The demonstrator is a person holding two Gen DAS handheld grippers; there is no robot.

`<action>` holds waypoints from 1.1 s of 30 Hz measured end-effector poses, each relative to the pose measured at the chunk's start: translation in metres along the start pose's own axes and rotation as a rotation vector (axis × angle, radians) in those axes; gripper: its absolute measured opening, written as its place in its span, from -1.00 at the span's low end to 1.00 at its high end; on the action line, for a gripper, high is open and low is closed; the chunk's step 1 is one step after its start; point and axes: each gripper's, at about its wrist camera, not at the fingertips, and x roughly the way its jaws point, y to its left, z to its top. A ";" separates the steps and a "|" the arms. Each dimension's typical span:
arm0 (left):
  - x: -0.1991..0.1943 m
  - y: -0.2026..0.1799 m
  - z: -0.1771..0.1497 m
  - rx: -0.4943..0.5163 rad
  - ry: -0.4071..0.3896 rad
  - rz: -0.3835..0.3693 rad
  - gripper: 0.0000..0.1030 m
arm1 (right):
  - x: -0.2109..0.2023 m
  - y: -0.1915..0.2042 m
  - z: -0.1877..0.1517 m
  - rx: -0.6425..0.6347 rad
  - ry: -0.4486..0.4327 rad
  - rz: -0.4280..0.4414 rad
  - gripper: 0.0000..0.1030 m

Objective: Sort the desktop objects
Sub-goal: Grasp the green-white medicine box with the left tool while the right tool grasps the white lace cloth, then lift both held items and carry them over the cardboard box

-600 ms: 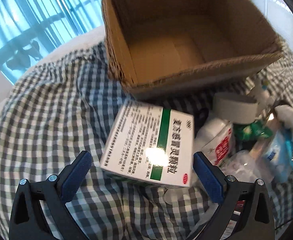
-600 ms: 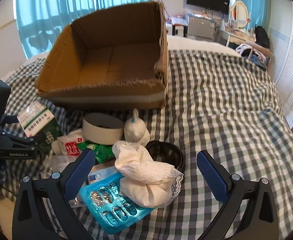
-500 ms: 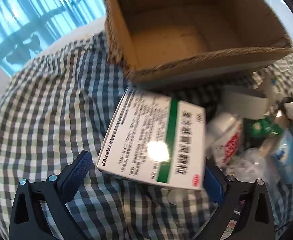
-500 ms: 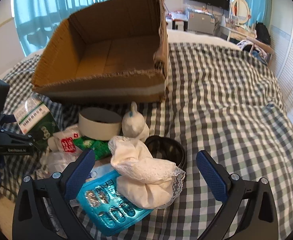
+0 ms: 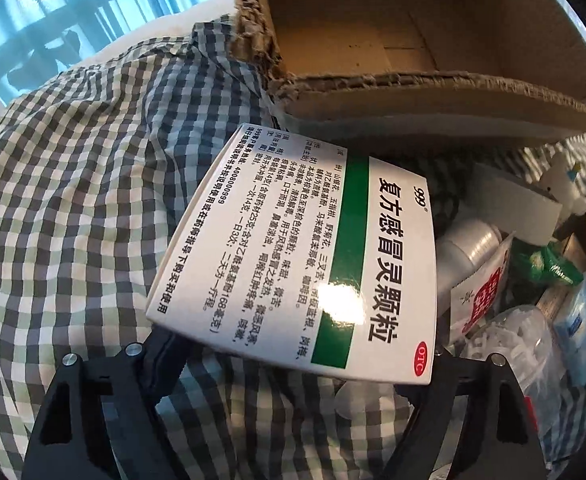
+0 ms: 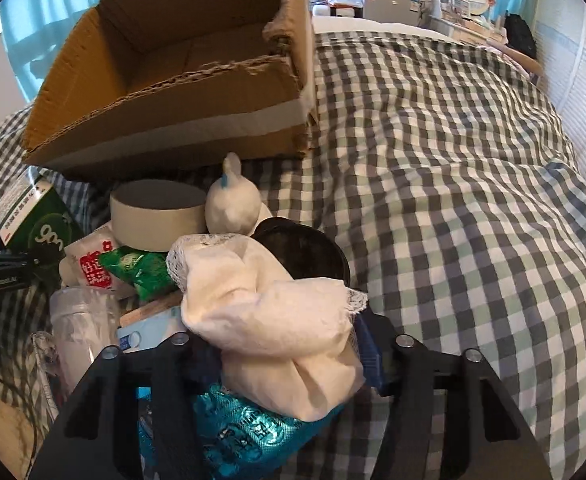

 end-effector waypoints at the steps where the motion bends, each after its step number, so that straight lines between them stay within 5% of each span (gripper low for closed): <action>1: -0.001 0.002 0.001 -0.013 0.000 -0.010 0.63 | -0.001 -0.001 -0.001 0.006 0.000 0.004 0.05; 7: -0.013 0.007 0.003 -0.026 -0.019 -0.030 0.62 | -0.014 0.003 0.001 0.000 -0.029 -0.006 -0.20; 9: -0.019 0.009 0.003 -0.043 -0.035 -0.029 0.61 | -0.018 0.001 0.002 -0.002 -0.044 -0.003 -0.52; 33: -0.097 0.012 -0.014 -0.085 -0.186 -0.038 0.53 | -0.089 0.028 0.013 -0.043 -0.258 0.042 -0.66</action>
